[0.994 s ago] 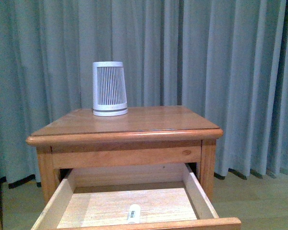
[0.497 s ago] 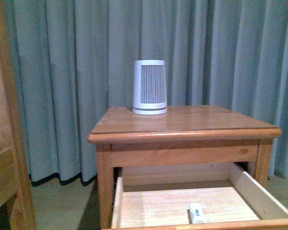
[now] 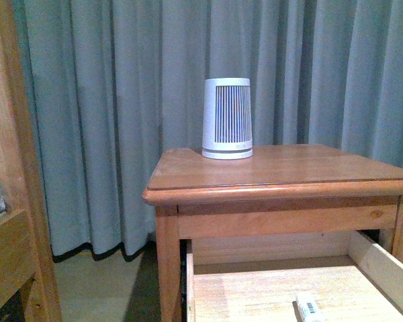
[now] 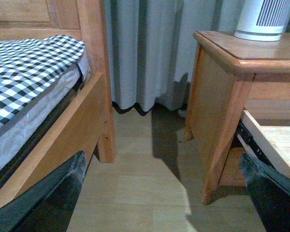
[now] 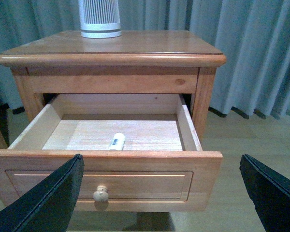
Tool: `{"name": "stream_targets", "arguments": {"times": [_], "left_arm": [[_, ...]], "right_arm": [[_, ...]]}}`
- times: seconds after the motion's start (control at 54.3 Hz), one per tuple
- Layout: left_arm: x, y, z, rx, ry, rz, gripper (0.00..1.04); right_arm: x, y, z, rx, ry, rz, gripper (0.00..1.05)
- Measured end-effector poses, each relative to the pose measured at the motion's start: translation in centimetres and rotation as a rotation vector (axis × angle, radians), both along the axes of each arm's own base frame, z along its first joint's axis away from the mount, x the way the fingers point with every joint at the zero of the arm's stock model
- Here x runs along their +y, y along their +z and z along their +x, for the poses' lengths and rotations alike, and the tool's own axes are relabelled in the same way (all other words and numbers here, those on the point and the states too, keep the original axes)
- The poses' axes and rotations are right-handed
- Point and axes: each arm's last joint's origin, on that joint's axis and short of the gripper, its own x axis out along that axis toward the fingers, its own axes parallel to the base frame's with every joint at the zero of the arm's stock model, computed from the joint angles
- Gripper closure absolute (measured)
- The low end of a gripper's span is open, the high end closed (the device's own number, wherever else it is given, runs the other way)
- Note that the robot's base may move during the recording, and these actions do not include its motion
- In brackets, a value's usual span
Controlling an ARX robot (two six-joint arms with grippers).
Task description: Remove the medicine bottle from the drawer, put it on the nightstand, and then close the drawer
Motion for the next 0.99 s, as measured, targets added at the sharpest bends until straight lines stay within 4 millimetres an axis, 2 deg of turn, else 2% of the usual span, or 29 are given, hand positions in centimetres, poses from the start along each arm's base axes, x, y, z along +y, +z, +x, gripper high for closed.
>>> {"name": "stream_targets", "arguments": {"times": [0.074, 0.147, 0.202, 0.258, 0.368, 0.423, 0.515, 0.607, 0.681, 0.755, 0.828, 0.994], "left_arm": [[0.0, 0.0, 0.0, 0.0, 0.0, 0.0, 0.07], [0.0, 0.0, 0.0, 0.0, 0.0, 0.0, 0.07], [0.0, 0.0, 0.0, 0.0, 0.0, 0.0, 0.07], [0.0, 0.0, 0.0, 0.0, 0.0, 0.0, 0.07], [0.0, 0.0, 0.0, 0.0, 0.0, 0.0, 0.07], [0.0, 0.0, 0.0, 0.0, 0.0, 0.0, 0.07], [0.0, 0.0, 0.0, 0.0, 0.0, 0.0, 0.07], [0.0, 0.0, 0.0, 0.0, 0.0, 0.0, 0.07], [0.0, 0.0, 0.0, 0.0, 0.0, 0.0, 0.07], [0.0, 0.0, 0.0, 0.0, 0.0, 0.0, 0.07], [0.0, 0.0, 0.0, 0.0, 0.0, 0.0, 0.07], [0.0, 0.0, 0.0, 0.0, 0.0, 0.0, 0.07]], "right_arm": [[0.0, 0.0, 0.0, 0.0, 0.0, 0.0, 0.07], [0.0, 0.1, 0.3, 0.06, 0.1, 0.066, 0.07], [0.0, 1.4, 1.0, 0.071, 0.129, 0.093, 0.07], [-0.2, 3.9, 2.1, 0.041, 0.135, 0.104, 0.07], [-0.2, 9.6, 5.7, -0.021, 0.127, 0.092, 0.07], [-0.1, 11.1, 7.7, -0.001, 0.139, 0.091, 0.07], [0.2, 12.3, 12.5, 0.093, 0.118, 0.083, 0.07], [0.5, 11.5, 17.4, 0.215, 0.068, 0.058, 0.07], [0.7, 9.6, 21.2, 0.336, 0.024, 0.03, 0.07], [1.0, 7.6, 23.9, 0.445, -0.011, 0.017, 0.07], [1.5, 5.6, 25.7, 0.544, -0.028, 0.003, 0.07], [3.0, 2.7, 28.0, 0.652, -0.037, -0.039, 0.07]]}}
